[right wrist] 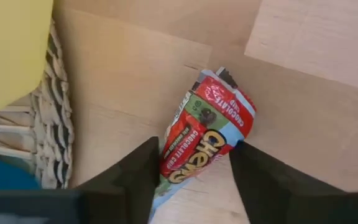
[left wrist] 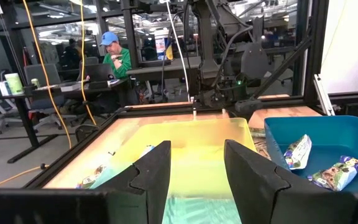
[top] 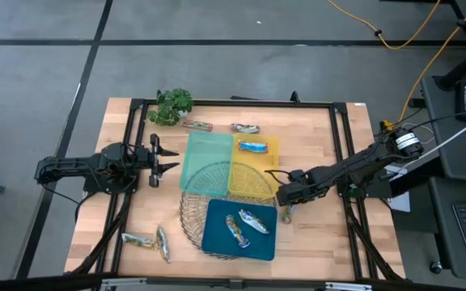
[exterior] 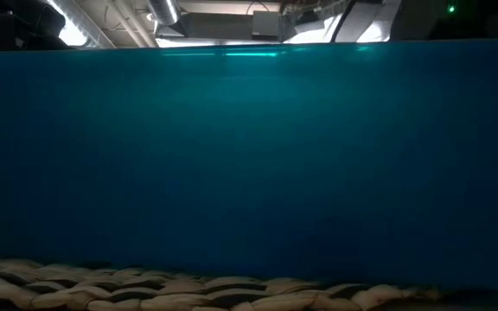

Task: Pick and place Granola Bars by type
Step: Put the red granola bar into the yellow bin

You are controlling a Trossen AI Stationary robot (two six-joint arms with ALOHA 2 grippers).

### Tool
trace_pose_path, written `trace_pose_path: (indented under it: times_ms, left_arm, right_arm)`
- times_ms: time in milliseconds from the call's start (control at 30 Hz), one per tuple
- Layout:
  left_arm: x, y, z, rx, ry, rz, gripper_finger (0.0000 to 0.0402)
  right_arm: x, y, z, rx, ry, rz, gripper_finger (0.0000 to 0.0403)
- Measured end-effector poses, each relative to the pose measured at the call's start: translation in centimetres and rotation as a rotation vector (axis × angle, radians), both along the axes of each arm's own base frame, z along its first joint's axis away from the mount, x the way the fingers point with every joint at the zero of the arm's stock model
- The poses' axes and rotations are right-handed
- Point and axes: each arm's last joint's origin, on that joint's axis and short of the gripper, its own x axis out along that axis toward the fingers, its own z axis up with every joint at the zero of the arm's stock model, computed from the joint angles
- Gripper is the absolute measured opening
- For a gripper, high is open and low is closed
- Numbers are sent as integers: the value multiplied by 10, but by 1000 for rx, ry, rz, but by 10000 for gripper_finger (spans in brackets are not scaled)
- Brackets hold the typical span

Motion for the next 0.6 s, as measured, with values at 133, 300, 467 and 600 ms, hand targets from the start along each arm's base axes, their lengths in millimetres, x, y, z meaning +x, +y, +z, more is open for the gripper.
trace_pose_path:
  times_ms: [133,300,467,600]
  left_arm:
    - [0,0,0,0,0,0,143]
    - [0,0,0,0,0,0,143]
    - [0,0,0,0,0,0,143]
    - [0,0,0,0,0,0,143]
  right_arm:
    - [0,0,0,-1,0,4,147]
    - [2,1,2,1,-13,19,101]
    - [9,3,10,1,-44,76,78]
    - [10,3,11,2,-48,80,71]
